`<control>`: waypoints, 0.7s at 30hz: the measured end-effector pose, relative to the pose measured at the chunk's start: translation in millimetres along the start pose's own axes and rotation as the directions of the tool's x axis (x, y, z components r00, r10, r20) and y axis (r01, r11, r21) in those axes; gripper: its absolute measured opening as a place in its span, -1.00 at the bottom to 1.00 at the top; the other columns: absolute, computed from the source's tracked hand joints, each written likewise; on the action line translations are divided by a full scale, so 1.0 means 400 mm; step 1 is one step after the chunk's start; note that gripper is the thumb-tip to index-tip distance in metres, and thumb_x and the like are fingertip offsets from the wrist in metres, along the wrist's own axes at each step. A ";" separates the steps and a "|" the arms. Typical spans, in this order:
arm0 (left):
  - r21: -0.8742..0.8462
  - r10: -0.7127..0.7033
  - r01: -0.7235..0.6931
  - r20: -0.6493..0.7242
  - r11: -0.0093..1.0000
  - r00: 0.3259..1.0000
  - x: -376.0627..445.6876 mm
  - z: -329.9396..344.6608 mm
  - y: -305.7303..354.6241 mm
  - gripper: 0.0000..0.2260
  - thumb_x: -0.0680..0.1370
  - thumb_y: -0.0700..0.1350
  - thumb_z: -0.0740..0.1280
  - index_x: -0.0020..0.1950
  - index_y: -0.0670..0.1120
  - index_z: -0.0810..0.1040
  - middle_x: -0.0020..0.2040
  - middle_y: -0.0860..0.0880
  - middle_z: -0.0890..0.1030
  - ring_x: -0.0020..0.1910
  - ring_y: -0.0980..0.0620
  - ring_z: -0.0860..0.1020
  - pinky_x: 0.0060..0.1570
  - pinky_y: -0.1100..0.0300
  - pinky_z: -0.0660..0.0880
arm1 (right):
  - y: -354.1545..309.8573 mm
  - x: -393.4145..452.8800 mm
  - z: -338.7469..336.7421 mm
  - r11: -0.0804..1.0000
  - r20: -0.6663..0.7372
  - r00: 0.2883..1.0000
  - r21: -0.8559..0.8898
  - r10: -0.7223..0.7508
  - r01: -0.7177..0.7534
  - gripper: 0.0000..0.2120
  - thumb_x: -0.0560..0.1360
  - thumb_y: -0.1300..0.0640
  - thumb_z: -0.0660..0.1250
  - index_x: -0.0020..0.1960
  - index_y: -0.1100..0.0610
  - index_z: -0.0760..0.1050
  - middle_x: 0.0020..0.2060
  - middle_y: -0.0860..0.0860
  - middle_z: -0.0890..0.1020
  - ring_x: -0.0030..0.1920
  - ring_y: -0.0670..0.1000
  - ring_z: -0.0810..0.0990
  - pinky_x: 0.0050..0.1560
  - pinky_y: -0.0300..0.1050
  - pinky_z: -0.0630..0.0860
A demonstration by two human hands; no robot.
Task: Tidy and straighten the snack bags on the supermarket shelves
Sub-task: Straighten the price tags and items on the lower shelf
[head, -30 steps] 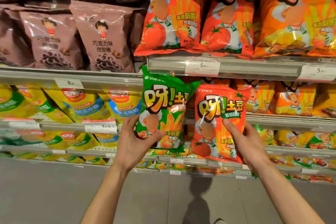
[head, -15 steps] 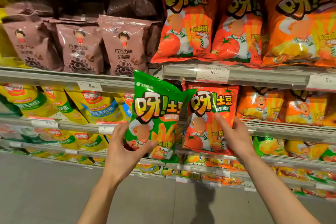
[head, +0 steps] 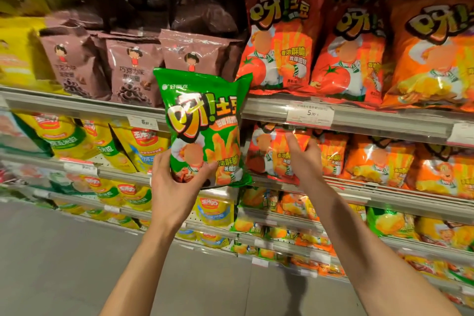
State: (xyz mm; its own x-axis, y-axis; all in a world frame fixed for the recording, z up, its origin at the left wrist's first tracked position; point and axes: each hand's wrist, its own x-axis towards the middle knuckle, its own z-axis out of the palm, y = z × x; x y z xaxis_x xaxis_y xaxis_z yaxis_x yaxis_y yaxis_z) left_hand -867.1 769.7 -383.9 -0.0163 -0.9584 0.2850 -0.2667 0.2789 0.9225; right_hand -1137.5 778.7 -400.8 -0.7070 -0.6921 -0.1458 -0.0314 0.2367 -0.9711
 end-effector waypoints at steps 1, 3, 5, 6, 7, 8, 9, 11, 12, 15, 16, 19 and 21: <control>0.001 -0.001 0.001 0.005 1.000 1.000 -0.001 -0.001 0.000 -0.68 0.39 0.24 0.57 0.03 0.19 0.57 0.16 0.03 0.53 0.18 0.00 0.54 0.15 -0.06 0.55 | -0.002 0.014 0.015 1.000 -0.023 1.000 0.000 0.005 -0.005 -0.13 0.43 -0.45 0.27 0.51 0.12 0.31 0.42 0.11 0.47 0.40 0.23 0.45 0.40 0.21 0.42; 0.008 0.002 -0.002 0.015 1.000 1.000 -0.005 0.000 0.000 -0.69 0.39 0.24 0.57 0.01 0.22 0.55 0.16 0.01 0.53 0.18 0.00 0.54 0.14 -0.03 0.53 | 0.004 0.041 0.042 1.000 -0.057 0.998 -0.028 0.010 -0.012 -0.36 0.55 -0.29 0.28 0.39 0.17 0.38 0.17 0.10 0.55 0.22 0.21 0.51 0.19 0.08 0.44; 0.013 -0.003 0.002 0.015 1.000 1.000 -0.008 0.006 0.003 -0.69 0.37 0.25 0.56 -0.02 0.24 0.54 0.13 0.00 0.54 0.14 0.00 0.55 0.10 0.01 0.53 | 0.007 0.057 0.057 0.998 -0.060 0.998 -0.055 0.008 -0.011 -0.50 0.62 -0.20 0.27 0.31 0.20 0.41 -0.10 0.01 0.50 0.05 0.16 0.48 0.03 -0.04 0.32; 0.015 -0.011 0.011 0.016 1.000 1.000 -0.009 0.009 0.005 -0.68 0.37 0.26 0.56 -0.02 0.26 0.53 0.13 0.00 0.54 0.13 0.02 0.55 0.07 0.07 0.53 | 0.003 0.056 0.058 0.998 -0.048 0.999 -0.068 -0.001 -0.003 -0.50 0.63 -0.19 0.26 0.31 0.22 0.40 -0.13 0.00 0.47 0.03 0.14 0.46 0.01 -0.06 0.28; 0.019 -0.024 0.024 0.018 1.000 1.000 -0.010 0.013 0.005 -0.67 0.36 0.26 0.57 0.00 0.28 0.51 0.14 0.01 0.54 0.13 0.05 0.56 0.04 0.18 0.51 | 0.002 0.057 0.057 0.996 -0.020 1.000 -0.085 -0.001 -0.001 -0.47 0.63 -0.20 0.25 0.33 0.24 0.39 -0.10 0.01 0.46 0.02 0.13 0.44 0.01 -0.07 0.27; 0.023 -0.038 0.037 0.017 0.999 0.999 -0.012 0.017 0.006 -0.64 0.35 0.26 0.57 0.03 0.28 0.50 0.15 0.01 0.55 0.12 0.10 0.56 -0.01 0.31 0.48 | 0.000 0.053 0.054 0.994 0.012 1.000 -0.105 -0.008 0.009 -0.44 0.63 -0.22 0.24 0.34 0.23 0.37 -0.05 0.02 0.46 0.02 0.11 0.42 0.01 -0.07 0.27; 0.027 -0.052 0.051 0.012 0.998 0.999 -0.013 0.020 0.007 -0.61 0.35 0.25 0.57 0.07 0.26 0.50 0.16 0.02 0.55 0.10 0.17 0.55 -0.06 0.43 0.44 | 0.004 0.055 0.050 0.991 0.054 0.999 -0.131 -0.004 0.011 -0.41 0.61 -0.26 0.26 0.36 0.22 0.35 0.00 0.02 0.45 0.03 0.09 0.42 0.02 -0.07 0.28; 0.025 -0.069 0.068 0.003 0.997 0.998 -0.012 0.024 0.005 -0.53 0.34 0.23 0.56 0.15 0.17 0.50 0.15 0.04 0.56 0.06 0.26 0.54 -0.15 0.55 0.39 | 0.016 0.052 0.038 0.979 0.123 0.992 -0.201 -0.012 0.036 -0.40 0.54 -0.27 0.36 0.32 0.16 0.33 0.02 -0.03 0.48 0.08 0.08 0.48 -0.01 -0.10 0.35; 0.019 -0.070 0.070 0.004 0.997 0.998 -0.010 0.025 0.002 -0.50 0.33 0.24 0.56 0.17 0.13 0.50 0.14 0.04 0.57 0.05 0.28 0.54 -0.15 0.55 0.39 | 0.022 0.048 0.034 0.972 0.137 0.990 -0.228 -0.028 0.059 -0.44 0.52 -0.23 0.41 0.28 0.13 0.34 -0.02 -0.07 0.49 0.09 0.08 0.52 -0.04 -0.11 0.38; -0.004 -0.080 0.081 0.017 0.997 0.997 -0.005 0.026 -0.010 -0.44 0.32 0.27 0.60 0.20 0.13 0.50 0.14 0.05 0.60 0.05 0.19 0.61 -0.09 0.39 0.48 | 0.038 0.052 0.036 0.964 0.132 0.989 -0.248 -0.064 0.095 -0.39 0.50 -0.20 0.45 0.33 0.14 0.32 0.07 -0.05 0.49 0.15 0.07 0.47 0.04 -0.09 0.36; -0.012 -0.086 0.086 0.020 0.996 0.996 -0.004 0.027 -0.011 -0.44 0.33 0.25 0.60 0.21 0.12 0.50 0.13 0.05 0.62 0.05 0.17 0.62 -0.10 0.36 0.50 | 0.034 0.053 0.039 0.963 0.118 0.991 -0.251 -0.067 0.095 -0.34 0.50 -0.23 0.45 0.37 0.16 0.30 0.12 -0.02 0.47 0.16 0.05 0.45 0.06 -0.10 0.36; -0.029 -0.091 0.091 0.021 0.995 0.996 -0.008 0.032 -0.003 -0.50 0.35 0.14 0.61 0.20 0.16 0.49 0.06 0.13 0.65 -0.01 0.24 0.64 -0.15 0.42 0.52 | 0.032 0.072 0.058 0.963 0.101 0.990 -0.240 -0.097 0.119 -0.49 0.55 -0.12 0.44 0.26 0.17 0.34 0.03 0.03 0.55 0.06 0.09 0.55 -0.09 -0.16 0.41; -0.031 -0.092 0.093 0.022 0.995 0.995 -0.011 0.034 0.004 -0.52 0.35 0.12 0.59 0.17 0.23 0.46 0.00 0.20 0.65 -0.04 0.29 0.63 -0.16 0.45 0.50 | 0.055 0.087 0.069 0.950 0.137 0.982 -0.264 -0.132 0.165 -0.62 0.56 0.11 0.43 0.26 0.19 0.37 -0.04 0.03 0.59 0.04 0.10 0.61 -0.08 -0.15 0.44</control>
State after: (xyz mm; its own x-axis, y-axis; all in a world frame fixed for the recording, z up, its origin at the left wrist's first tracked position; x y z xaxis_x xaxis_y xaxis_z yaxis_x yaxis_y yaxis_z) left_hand -880.6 773.4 -387.1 -0.0127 -0.9811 0.1929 -0.2368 0.1904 0.9527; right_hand -1143.4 741.0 -432.2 -0.5929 -0.8043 -0.0411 -0.3325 0.2910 -0.8971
